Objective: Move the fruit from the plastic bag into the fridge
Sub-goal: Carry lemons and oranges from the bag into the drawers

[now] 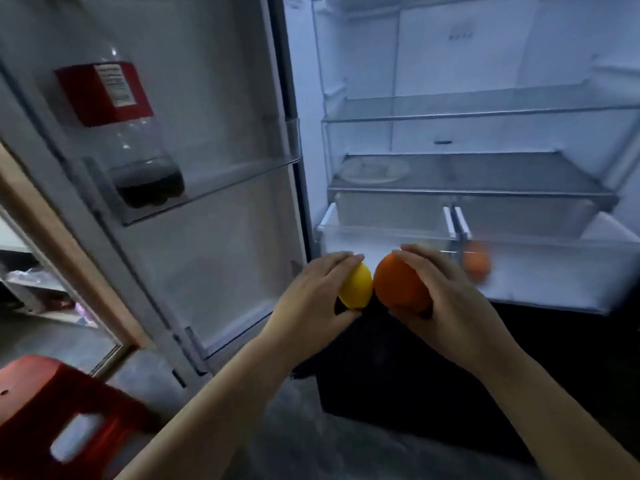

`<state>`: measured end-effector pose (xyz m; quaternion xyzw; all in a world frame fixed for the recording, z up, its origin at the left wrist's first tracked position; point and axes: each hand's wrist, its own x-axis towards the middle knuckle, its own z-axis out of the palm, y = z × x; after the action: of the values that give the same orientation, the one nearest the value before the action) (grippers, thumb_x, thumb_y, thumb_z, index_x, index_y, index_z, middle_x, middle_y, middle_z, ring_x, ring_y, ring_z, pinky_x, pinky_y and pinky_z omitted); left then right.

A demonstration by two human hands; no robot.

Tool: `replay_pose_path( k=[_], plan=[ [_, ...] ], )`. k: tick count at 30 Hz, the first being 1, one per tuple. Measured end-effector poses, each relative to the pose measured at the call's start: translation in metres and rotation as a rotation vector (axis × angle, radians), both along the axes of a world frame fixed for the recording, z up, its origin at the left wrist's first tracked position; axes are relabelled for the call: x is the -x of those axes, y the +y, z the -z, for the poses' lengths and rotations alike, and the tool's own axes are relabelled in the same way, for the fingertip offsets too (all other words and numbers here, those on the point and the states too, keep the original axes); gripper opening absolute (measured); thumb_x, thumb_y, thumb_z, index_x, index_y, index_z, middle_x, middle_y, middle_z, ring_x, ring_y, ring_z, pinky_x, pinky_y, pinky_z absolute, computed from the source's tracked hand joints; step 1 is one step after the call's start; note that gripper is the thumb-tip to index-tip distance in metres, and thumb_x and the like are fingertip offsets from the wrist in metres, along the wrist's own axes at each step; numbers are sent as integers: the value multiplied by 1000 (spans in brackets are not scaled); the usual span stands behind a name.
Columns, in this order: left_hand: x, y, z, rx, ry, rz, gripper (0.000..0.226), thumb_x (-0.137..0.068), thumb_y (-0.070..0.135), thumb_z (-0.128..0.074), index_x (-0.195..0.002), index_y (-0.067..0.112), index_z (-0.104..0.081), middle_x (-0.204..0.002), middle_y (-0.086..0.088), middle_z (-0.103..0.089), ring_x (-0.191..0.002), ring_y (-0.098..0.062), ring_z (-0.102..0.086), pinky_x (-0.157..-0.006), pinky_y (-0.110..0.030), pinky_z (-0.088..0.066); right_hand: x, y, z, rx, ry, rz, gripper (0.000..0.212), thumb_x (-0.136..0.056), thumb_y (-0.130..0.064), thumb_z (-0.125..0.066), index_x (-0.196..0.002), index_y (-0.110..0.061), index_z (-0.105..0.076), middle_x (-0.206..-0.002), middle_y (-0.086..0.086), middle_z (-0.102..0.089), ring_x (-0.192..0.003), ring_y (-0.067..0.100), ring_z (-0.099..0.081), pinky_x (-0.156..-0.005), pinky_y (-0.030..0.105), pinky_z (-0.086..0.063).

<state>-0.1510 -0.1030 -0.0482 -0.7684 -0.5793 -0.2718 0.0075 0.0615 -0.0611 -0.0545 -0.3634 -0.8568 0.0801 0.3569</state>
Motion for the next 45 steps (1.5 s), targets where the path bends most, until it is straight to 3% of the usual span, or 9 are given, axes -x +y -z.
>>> replay_pose_path(
  k=[3,7,12,15,22,31,35,41,45],
  plan=[
    [-12,55,3,-4,-22,94,74,-72,28,-73,-139,23,-42,-137,5,-45,-123,-15,-42,-101,-38,-40,-16,38,1,-6,-2,81,73,-72,-35,-78,-135,-25,-43,-142,-6,-40,-125,11,-43,-98,23,-38],
    [-22,122,5,-13,-48,167,69,-75,32,-71,-137,25,-43,-135,8,-46,-120,-12,-44,-96,-31,-43,-29,93,1,-1,-30,153,72,-72,-35,-77,-135,-25,-44,-141,-7,-41,-124,12,-43,-94,27,-44],
    [-37,198,23,29,-78,261,67,-76,39,-63,-139,26,-42,-138,10,-43,-120,-10,-42,-97,-22,-37,-42,150,17,30,-76,253,75,-71,-33,-78,-136,-26,-42,-144,-10,-37,-129,12,-39,-94,24,-39],
    [-51,233,39,63,-64,312,71,-74,32,-70,-139,25,-42,-139,8,-43,-122,-14,-42,-99,-25,-38,-56,172,31,74,-85,289,74,-73,-34,-75,-138,-28,-39,-144,-12,-35,-129,13,-38,-93,30,-46],
    [-90,297,50,98,-50,386,70,-77,33,-70,-140,26,-40,-139,7,-43,-123,-13,-39,-98,-28,-40,-93,219,40,109,-95,350,70,-77,-37,-72,-138,-29,-38,-144,-14,-34,-130,9,-36,-93,29,-46],
    [-134,368,62,162,7,318,70,-81,38,-65,-143,30,-33,-142,10,-38,-127,-11,-36,-100,-26,-34,-140,304,53,175,-106,281,68,-75,-43,-66,-136,-30,-40,-142,-11,-38,-126,11,-39,-93,26,-40],
    [-148,388,67,218,62,281,69,-82,41,-65,-142,33,-32,-144,12,-36,-129,-9,-34,-101,-26,-33,-162,341,57,256,-188,190,71,-77,-47,-68,-138,-34,-35,-144,-14,-33,-130,8,-33,-93,21,-36],
    [-150,407,72,282,27,164,71,-77,45,-67,-140,33,-36,-142,11,-40,-127,-12,-40,-100,-35,-42,-190,384,65,414,-320,95,78,-77,-50,-68,-141,-38,-26,-148,-15,-26,-131,11,-33,-101,32,-41],
    [-138,410,81,310,21,66,72,-78,40,-71,-140,30,-35,-142,10,-40,-127,-11,-39,-98,-29,-40,-200,408,69,426,-376,55,79,-76,-49,-70,-140,-38,-26,-145,-14,-30,-127,13,-38,-95,29,-40]
  ],
)
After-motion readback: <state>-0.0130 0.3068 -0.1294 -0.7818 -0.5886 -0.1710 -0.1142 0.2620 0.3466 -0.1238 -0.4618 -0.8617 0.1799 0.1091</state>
